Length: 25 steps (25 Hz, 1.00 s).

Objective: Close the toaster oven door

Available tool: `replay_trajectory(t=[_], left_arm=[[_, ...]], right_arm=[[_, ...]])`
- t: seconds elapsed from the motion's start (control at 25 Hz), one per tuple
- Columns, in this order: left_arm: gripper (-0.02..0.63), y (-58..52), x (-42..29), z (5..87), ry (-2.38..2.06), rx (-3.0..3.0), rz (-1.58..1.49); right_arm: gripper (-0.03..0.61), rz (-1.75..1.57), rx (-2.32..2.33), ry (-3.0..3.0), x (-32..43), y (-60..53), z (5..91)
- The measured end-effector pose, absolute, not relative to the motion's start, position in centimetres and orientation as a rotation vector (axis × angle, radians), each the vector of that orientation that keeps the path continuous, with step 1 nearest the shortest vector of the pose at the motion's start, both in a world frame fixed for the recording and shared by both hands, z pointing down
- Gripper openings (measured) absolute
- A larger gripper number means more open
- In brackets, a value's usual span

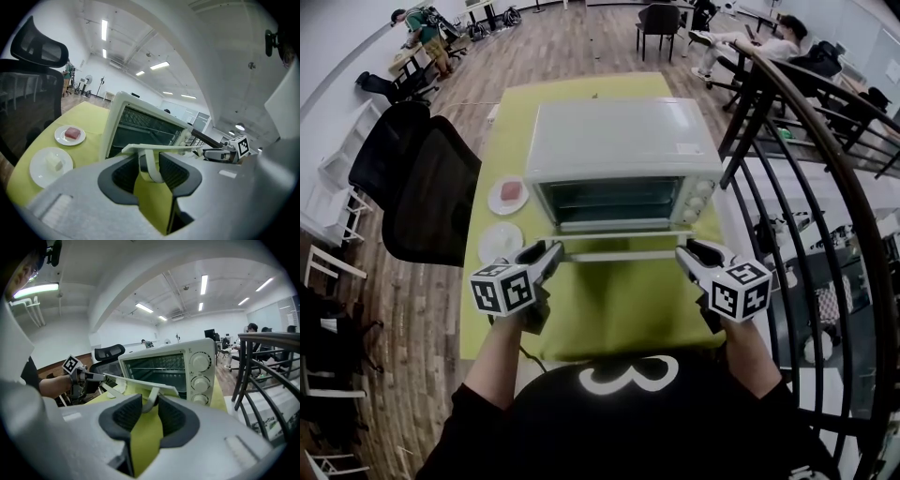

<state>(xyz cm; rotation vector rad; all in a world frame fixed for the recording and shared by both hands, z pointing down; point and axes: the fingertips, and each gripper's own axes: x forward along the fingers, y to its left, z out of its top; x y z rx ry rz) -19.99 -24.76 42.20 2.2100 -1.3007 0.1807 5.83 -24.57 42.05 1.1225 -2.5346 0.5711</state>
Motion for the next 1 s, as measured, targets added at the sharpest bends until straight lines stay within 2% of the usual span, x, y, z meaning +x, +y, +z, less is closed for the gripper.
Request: replay_trajectory(t=[1.0], left_arm=[[0.146,-31.1,-19.9,39.2,-1.122,2.044,-0.168]], right_arm=[[0.114,0.589,1.136,-2.628,6.1,-31.0,38.0]])
